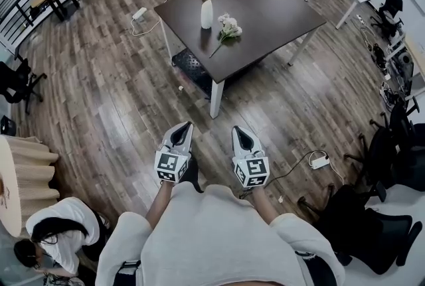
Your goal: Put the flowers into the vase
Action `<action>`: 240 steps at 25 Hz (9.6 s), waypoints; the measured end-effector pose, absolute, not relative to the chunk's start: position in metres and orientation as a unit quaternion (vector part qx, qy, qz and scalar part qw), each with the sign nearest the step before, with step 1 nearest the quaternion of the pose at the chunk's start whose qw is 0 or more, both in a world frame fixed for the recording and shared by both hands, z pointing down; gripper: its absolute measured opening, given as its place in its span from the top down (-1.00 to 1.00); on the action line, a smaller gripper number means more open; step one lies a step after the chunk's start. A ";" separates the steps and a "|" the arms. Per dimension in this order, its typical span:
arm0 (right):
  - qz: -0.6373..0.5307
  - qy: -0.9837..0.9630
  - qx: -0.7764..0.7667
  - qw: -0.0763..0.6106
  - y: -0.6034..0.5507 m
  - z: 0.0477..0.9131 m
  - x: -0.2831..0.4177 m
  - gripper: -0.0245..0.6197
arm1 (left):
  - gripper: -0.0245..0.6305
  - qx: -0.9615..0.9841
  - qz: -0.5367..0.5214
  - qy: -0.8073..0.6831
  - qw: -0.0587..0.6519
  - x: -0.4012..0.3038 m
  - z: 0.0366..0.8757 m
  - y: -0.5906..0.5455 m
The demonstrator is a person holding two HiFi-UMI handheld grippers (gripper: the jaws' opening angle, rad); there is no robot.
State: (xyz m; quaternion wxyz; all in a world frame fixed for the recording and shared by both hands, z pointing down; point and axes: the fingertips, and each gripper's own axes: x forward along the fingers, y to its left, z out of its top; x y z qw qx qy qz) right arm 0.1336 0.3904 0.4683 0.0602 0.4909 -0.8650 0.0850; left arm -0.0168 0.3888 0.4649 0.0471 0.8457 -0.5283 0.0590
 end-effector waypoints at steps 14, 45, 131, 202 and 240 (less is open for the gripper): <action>0.084 -0.850 0.515 0.073 0.238 0.475 0.090 0.93 | 0.89 0.861 0.059 -0.503 0.054 -0.058 0.473 0.226; 0.088 -0.823 0.557 0.074 0.028 0.462 0.023 0.93 | 0.89 0.889 0.067 -0.445 0.083 -0.110 0.480 0.017; 0.369 -0.739 0.533 0.182 -0.214 0.695 0.090 0.87 | 0.89 0.846 0.158 -0.459 0.219 -0.089 0.613 -0.208; 0.124 -0.893 0.422 -0.091 -0.339 0.444 -0.017 0.80 | -0.20 0.904 0.163 -0.391 0.055 -0.013 0.612 -0.319; 0.106 -0.881 0.450 0.101 -0.296 0.550 -0.012 0.16 | -0.21 0.902 0.166 -0.396 0.041 -0.012 0.607 -0.332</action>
